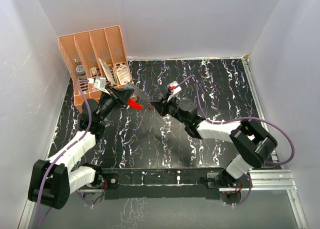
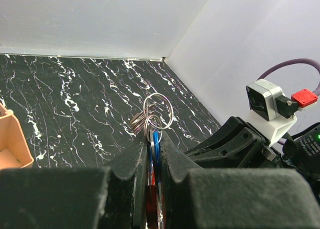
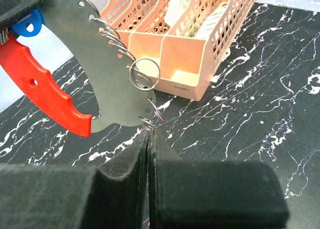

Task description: Put the keys on the keyring

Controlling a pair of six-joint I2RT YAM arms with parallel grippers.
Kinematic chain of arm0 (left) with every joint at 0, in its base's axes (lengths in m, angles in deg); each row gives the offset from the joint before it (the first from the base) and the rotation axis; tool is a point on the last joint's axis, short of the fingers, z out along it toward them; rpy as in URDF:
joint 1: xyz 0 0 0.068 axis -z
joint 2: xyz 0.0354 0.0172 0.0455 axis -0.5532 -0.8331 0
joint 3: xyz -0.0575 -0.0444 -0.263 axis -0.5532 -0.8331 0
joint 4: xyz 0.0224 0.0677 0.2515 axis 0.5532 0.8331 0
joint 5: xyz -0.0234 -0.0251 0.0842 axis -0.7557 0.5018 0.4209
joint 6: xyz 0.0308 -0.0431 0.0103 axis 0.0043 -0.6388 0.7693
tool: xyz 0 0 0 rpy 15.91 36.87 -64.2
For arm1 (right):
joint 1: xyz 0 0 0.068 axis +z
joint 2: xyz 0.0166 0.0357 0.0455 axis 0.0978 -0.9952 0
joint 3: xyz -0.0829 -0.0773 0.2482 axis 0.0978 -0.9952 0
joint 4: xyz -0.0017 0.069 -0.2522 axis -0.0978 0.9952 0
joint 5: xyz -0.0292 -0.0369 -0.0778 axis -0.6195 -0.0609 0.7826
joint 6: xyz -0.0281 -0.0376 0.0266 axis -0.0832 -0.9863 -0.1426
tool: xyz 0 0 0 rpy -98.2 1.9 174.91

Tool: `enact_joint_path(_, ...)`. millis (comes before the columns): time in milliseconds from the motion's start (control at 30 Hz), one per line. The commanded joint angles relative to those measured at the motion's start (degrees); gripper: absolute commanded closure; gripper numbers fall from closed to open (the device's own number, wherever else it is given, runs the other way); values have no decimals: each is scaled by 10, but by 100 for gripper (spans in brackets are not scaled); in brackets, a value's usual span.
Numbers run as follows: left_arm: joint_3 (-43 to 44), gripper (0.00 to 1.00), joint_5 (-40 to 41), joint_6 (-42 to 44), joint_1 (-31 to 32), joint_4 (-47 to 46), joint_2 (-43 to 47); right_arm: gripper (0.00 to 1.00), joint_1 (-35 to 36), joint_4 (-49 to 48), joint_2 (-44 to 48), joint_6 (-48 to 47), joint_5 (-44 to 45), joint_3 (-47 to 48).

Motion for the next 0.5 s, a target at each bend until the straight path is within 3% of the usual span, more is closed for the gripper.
enact_joint_path(0, 21, 100, -11, 0, -3, -31, 4, 100, -4, -22, 16, -5, -1, 33)
enact_joint_path(467, 22, 100, -13, 1, -2, -32, 1, 100, -4, -17, 20, -8, -2, 36)
